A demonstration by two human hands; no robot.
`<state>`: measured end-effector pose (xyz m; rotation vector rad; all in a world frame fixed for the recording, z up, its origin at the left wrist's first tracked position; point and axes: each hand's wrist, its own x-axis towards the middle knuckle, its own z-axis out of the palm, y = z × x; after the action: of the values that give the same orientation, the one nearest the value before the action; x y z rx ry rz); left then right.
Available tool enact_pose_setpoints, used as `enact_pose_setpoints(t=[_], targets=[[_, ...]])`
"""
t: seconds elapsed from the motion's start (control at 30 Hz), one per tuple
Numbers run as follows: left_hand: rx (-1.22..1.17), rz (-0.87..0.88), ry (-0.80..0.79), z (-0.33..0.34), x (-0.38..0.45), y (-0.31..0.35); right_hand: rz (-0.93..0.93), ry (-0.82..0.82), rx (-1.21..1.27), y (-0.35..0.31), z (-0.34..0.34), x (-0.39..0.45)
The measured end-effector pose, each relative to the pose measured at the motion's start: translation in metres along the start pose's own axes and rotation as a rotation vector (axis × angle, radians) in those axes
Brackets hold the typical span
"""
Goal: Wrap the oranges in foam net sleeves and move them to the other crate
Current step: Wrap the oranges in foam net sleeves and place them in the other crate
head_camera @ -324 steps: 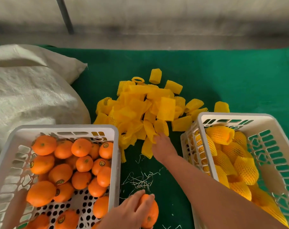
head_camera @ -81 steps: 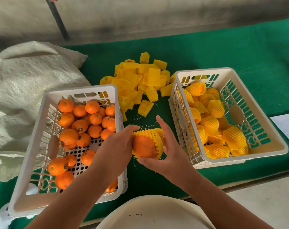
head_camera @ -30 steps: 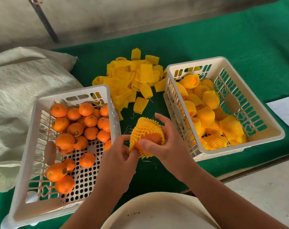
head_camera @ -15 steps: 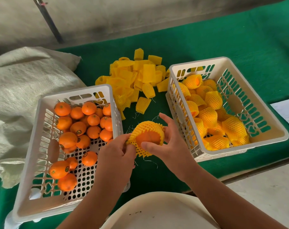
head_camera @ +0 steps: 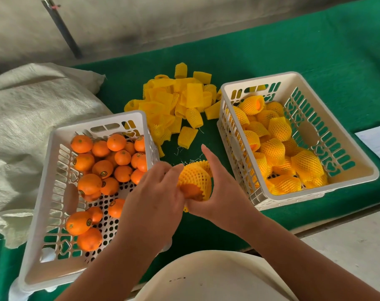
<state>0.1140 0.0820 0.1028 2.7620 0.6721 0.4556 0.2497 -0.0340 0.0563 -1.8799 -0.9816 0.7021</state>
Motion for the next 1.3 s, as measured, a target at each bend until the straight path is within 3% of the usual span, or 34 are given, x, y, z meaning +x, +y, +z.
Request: enact_pose_setpoints(t=[0.07,0.13,0.4,0.5,0.7,0.77,0.9,1.03,1.17,1.3], targets=[[0.157,0.226,-0.012,-0.008,0.008,-0.003,-0.005,-0.032,-0.033,-0.001,-0.001,0.001],[0.271,0.369,-0.126,-0.013,0.016,-0.005,-0.003,-0.052,-0.055,-0.001,0.0,0.002],[0.287,0.582,-0.252,-0.016,0.024,-0.008,0.04,-0.069,-0.078,0.005,-0.004,-0.001],[0.222,0.69,-0.168,-0.011,0.02,-0.011,0.065,-0.067,-0.091,0.005,-0.005,0.0],[0.227,0.732,-0.032,0.0,0.013,-0.019,0.063,-0.064,-0.08,0.004,-0.003,0.001],[0.218,0.671,0.019,0.003,0.012,-0.017,0.052,-0.038,-0.074,0.005,-0.003,0.0],[-0.074,0.14,-0.018,0.006,0.003,-0.011,0.047,0.016,-0.014,0.007,-0.007,0.0],[-0.163,-0.121,-0.117,0.018,-0.007,-0.017,0.063,0.048,0.027,0.007,-0.011,0.0],[-0.358,-0.28,-0.164,0.023,-0.009,-0.014,0.049,0.016,0.033,0.008,-0.01,-0.002],[-0.394,-0.294,-0.161,0.023,-0.007,-0.012,0.054,0.024,0.013,0.011,-0.008,-0.001]])
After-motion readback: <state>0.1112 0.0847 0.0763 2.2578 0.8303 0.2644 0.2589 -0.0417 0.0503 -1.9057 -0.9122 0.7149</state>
